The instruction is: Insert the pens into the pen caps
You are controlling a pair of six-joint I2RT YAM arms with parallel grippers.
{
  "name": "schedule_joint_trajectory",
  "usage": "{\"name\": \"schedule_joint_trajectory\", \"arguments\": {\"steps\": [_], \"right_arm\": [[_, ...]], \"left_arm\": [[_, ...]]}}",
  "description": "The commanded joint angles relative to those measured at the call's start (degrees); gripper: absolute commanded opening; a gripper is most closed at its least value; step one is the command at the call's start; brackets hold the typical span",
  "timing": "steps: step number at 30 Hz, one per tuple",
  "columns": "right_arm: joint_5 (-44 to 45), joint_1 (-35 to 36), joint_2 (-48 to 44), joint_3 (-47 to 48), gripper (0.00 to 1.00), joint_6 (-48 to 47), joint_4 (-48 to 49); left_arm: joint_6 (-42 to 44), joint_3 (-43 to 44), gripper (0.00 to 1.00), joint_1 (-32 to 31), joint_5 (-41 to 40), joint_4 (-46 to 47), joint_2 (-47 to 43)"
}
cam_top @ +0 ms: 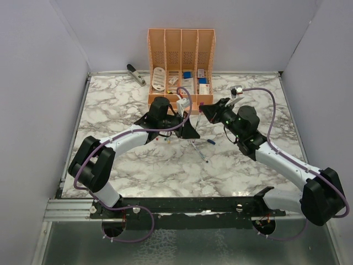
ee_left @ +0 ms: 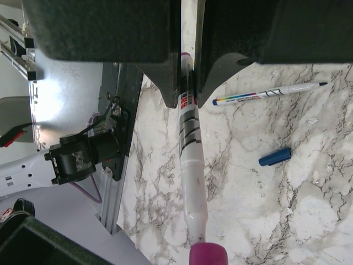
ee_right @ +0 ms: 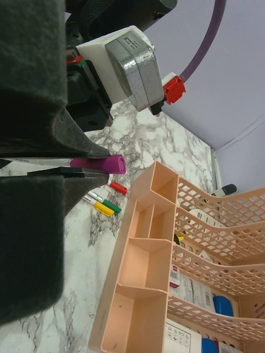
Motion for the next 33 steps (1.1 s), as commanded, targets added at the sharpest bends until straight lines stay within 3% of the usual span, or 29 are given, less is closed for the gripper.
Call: {"name": "schedule_joint_trajectory", "arguments": {"steps": [1, 33], "right_arm": [[0.4, 0.2, 0.9, 1.5, 0.01, -1.0, -0.1], [-8.3, 0.2, 0.1, -1.6, 0.01, 1.8, -4.7]], "left_arm": [[1.2, 1.1, 0.00, 0.1, -0.9, 0.3, -0.2], [-1.3, 2.6, 0.00, 0.7, -3.0, 3.2, 1.2]]}}
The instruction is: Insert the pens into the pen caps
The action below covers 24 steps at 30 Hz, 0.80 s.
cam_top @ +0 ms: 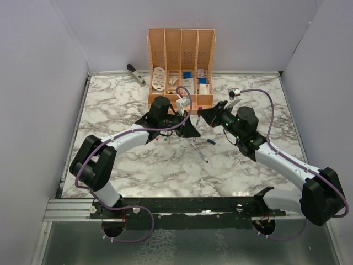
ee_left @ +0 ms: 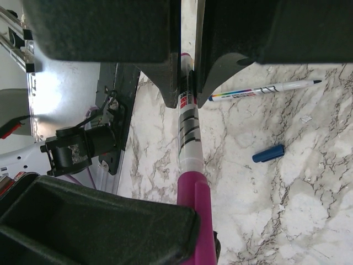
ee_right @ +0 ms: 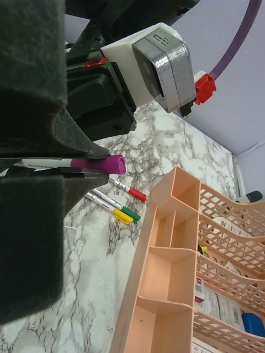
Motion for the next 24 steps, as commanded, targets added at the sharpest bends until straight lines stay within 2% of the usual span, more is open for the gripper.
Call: {"name": "schedule_joint_trajectory", "arguments": {"steps": [1, 12, 24], "right_arm": [[-4.4, 0.3, 0.0, -0.5, 0.01, -0.2, -3.4], [-11.0, 0.4, 4.3, 0.6, 0.01, -0.8, -6.2], [-9.2, 3.3, 5.0, 0.1, 0.01, -3.4, -10.6]], "left_arm": [[-0.1, 2.3, 0.00, 0.4, -1.5, 2.2, 0.3], [0.3, 5.1, 0.00, 1.8, -4.3, 3.1, 0.7], [-4.8, 5.4, 0.00, 5.8, -5.9, 10.2, -0.2]]}}
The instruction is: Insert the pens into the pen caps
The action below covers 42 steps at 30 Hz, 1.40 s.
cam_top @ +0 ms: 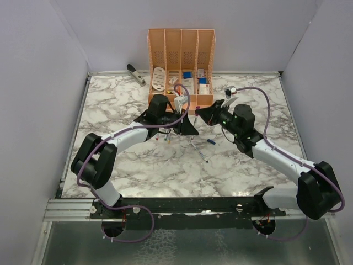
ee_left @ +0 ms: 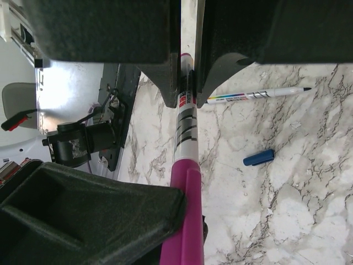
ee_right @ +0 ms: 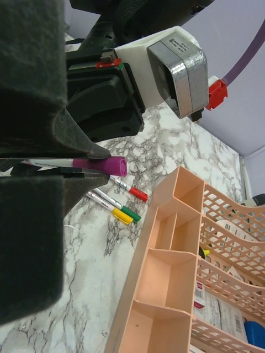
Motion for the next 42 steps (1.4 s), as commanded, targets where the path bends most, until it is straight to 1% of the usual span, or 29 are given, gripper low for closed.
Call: {"name": "schedule_joint_trajectory", "arguments": {"steps": [1, 8, 11, 14, 18, 23, 24, 26, 30, 33, 34, 39, 42], "right_arm": [[-5.8, 4.3, 1.8, -0.8, 0.01, -2.7, -11.6], [-1.1, 9.8, 5.7, 2.1, 0.01, -5.0, -16.6], [0.3, 10.8, 7.0, 2.4, 0.01, -4.6, -17.9], [1.5, 11.0, 7.1, 2.1, 0.01, -3.4, -18.0], [4.9, 11.0, 7.0, 3.0, 0.01, -2.8, -18.6], [6.9, 11.0, 9.3, 7.0, 0.01, -2.8, -19.1], [7.1, 11.0, 9.8, 7.9, 0.03, -3.1, -19.1], [7.8, 11.0, 10.3, 9.5, 0.10, -3.3, -18.9], [10.2, 11.0, 9.1, 12.0, 0.24, -4.1, -17.6], [13.3, 11.0, 7.6, 15.1, 0.36, -6.0, -18.8], [14.5, 11.0, 6.8, 15.8, 0.38, -6.7, -19.3], [20.8, 11.0, 3.0, 17.6, 0.39, -10.1, -21.3], [25.1, 11.0, 2.7, 19.1, 0.39, -11.1, -25.7]], "left_arm": [[-3.3, 3.9, 0.00, 3.7, -6.5, 12.3, -1.7], [-3.3, 5.9, 0.00, 5.6, -9.9, 12.9, -2.6], [-3.1, 6.2, 0.00, 7.0, -11.2, 12.9, -3.2], [-3.2, 6.2, 0.00, 8.3, -10.5, 12.9, -3.5], [-3.4, 4.3, 0.00, 9.0, -9.6, 12.8, -4.0], [-3.5, 0.3, 0.00, 9.1, -9.2, 10.4, -4.6], [-3.3, -0.3, 0.00, 9.0, -9.3, 9.0, -4.6], [-1.9, -1.1, 0.00, 9.0, -9.9, 4.8, -4.3], [3.7, 0.5, 0.00, 9.0, -14.0, -9.4, -2.7], [6.0, 1.3, 0.00, 9.0, -17.4, -15.5, -1.5], [6.4, 1.8, 0.00, 9.0, -18.1, -17.2, -0.9], [6.7, 5.0, 0.00, 8.8, -18.5, -20.8, 2.5], [6.8, 7.8, 0.00, 8.0, -18.5, -23.2, 6.4]]}}
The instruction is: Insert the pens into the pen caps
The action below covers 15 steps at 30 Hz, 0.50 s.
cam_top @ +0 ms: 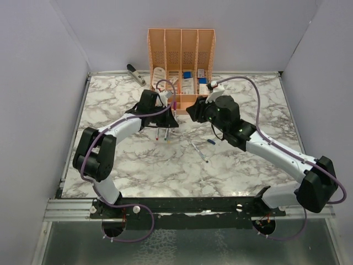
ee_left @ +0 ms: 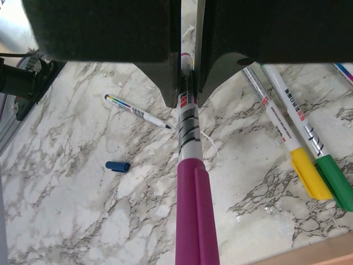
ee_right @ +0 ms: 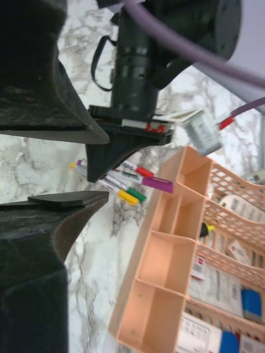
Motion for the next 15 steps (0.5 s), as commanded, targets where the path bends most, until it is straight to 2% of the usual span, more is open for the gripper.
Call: {"name": "schedule_joint_trajectory", "arguments": {"steps": [1, 8, 15], "right_arm": [[9.1, -0.1, -2.0, 3.3, 0.39, -3.4, -6.9], [11.4, -0.1, -4.3, 0.9, 0.39, -2.2, -10.0], [11.3, -0.1, -3.7, 0.7, 0.39, -2.4, -12.0]], "left_arm": [[1.7, 5.0, 0.00, -1.4, -2.3, -6.2, 4.6], [1.2, 9.8, 0.04, -3.8, -4.2, -13.4, 9.6], [0.3, 11.1, 0.23, -4.3, -5.4, -16.1, 12.0]]}}
